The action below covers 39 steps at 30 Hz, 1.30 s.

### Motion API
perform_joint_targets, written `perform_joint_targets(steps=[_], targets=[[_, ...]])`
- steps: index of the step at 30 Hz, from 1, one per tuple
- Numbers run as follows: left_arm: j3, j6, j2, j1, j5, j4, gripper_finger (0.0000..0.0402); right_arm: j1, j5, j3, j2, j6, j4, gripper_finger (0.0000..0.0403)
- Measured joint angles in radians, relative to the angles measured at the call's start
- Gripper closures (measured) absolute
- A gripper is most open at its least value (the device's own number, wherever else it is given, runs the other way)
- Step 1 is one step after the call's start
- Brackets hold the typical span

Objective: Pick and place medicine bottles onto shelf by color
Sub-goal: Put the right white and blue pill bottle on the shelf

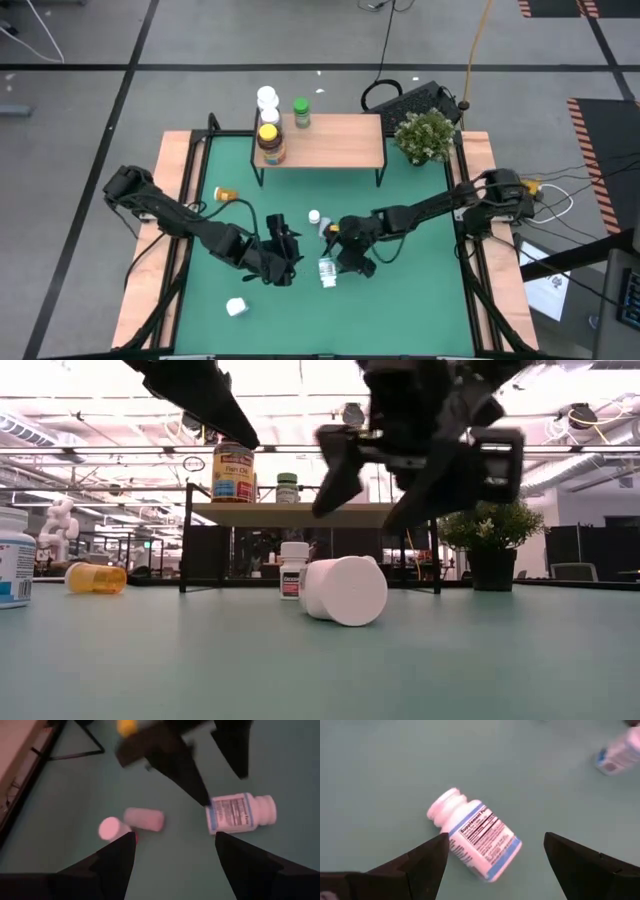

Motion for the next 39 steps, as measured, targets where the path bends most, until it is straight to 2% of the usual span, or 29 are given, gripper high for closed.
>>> perform_joint_targets(steps=[6,8,12,16,21,25,29,32,35,37,39], targets=[[0.000,-0.043,0.001,0.000,-0.005,-0.064,0.0128,0.049,0.142,0.203,0.198,-0.220,-0.248,0.0085],[0.000,-0.066,0.000,0.000,-0.005,-0.083,0.0128,0.068,0.214,0.242,0.234,-0.279,-0.271,0.0085],[0.000,-0.096,0.000,-0.001,-0.005,-0.094,0.0128,0.097,0.288,0.259,0.269,-0.330,-0.282,0.0086],[0.000,-0.106,0.001,-0.006,-0.005,-0.098,0.0128,0.100,0.282,0.256,0.257,-0.235,-0.287,0.0102],[0.000,-0.111,0.000,-0.006,-0.005,-0.097,0.0128,0.081,0.206,0.253,0.233,-0.097,-0.308,0.0166],[0.000,-0.112,0.000,-0.006,-0.004,-0.095,0.0128,0.067,0.189,0.252,0.232,-0.061,-0.324,0.0222],[0.000,-0.112,0.000,-0.006,-0.004,-0.095,0.0128,0.042,0.177,0.252,0.227,-0.050,-0.353,0.0251],[0.000,-0.112,0.001,-0.006,-0.004,-0.095,0.0128,0.038,0.260,0.249,0.179,-0.064,-0.397,0.0246],[0.000,-0.112,0.000,-0.001,-0.004,-0.094,0.0128,0.036,0.317,0.251,0.120,-0.068,-0.365,0.0219],[-0.001,-0.115,0.000,0.006,-0.004,-0.093,0.0128,0.037,0.269,0.252,0.090,-0.076,-0.352,0.0193],[-0.003,-0.117,0.000,0.011,-0.004,-0.096,0.0128,0.038,0.172,0.253,0.085,-0.085,-0.363,0.0167]])
